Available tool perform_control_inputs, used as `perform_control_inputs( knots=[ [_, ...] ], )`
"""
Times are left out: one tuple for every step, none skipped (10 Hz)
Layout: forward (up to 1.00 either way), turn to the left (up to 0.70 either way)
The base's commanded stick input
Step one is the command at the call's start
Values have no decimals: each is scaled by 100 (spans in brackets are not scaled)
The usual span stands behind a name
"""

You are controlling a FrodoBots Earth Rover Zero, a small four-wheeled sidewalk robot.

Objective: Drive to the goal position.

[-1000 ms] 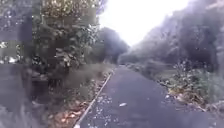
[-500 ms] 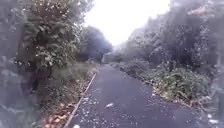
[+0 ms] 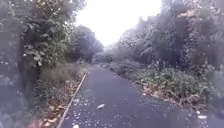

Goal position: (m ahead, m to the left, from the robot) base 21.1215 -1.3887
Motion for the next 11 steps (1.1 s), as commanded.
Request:
perform_control_inputs(
  knots=[
    [0,0],
    [0,0],
    [0,30],
    [0,61],
    [0,70],
    [0,70],
    [0,70],
    [0,70],
    [0,70],
    [0,70],
    [0,70]
  ],
)
